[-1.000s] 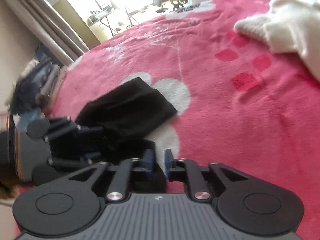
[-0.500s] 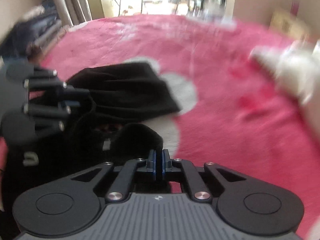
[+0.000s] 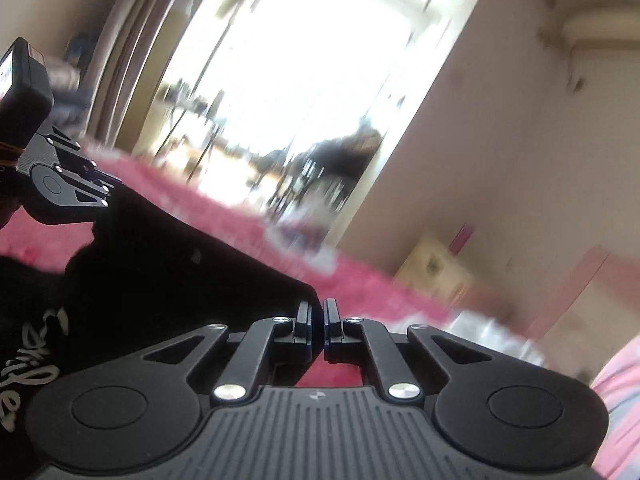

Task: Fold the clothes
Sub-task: 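Lift the black T-shirt high with both grippers and shake it out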

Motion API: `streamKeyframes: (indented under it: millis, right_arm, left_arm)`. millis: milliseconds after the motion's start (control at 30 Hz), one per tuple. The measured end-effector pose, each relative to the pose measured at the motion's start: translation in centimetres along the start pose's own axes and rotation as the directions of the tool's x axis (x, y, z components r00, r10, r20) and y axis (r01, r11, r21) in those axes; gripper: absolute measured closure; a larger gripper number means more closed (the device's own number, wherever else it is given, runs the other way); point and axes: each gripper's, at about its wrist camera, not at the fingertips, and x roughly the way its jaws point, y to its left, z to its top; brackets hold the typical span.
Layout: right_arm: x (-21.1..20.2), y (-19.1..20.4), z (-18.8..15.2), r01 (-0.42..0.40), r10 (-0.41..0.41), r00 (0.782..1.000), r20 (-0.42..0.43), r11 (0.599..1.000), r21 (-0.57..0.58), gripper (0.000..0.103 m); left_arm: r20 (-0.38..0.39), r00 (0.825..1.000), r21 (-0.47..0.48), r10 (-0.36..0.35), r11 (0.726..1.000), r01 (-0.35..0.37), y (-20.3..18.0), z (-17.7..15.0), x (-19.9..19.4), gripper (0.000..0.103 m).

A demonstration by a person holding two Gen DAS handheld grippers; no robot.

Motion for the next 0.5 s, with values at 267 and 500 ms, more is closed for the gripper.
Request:
streamKeyframes:
  millis: [267,500]
  right_arm:
    - [-4.8,-3.0,5.6,0.144,-0.140,0.965,0.224,0.990,-0.005,0.098]
    - [-10.0,-9.6,13.0,0.228,-0.225,0.904,0.364,0.973,0.036,0.098]
  left_arm:
    - [0.229,0.964,-0.113,0.131,0.988,-0.107,2.0,7.8,-6.9,0.092]
    - [0.454,0.867,-0.157,0.204,0.976,-0.148,3.0,16.2,-13.9,0.092]
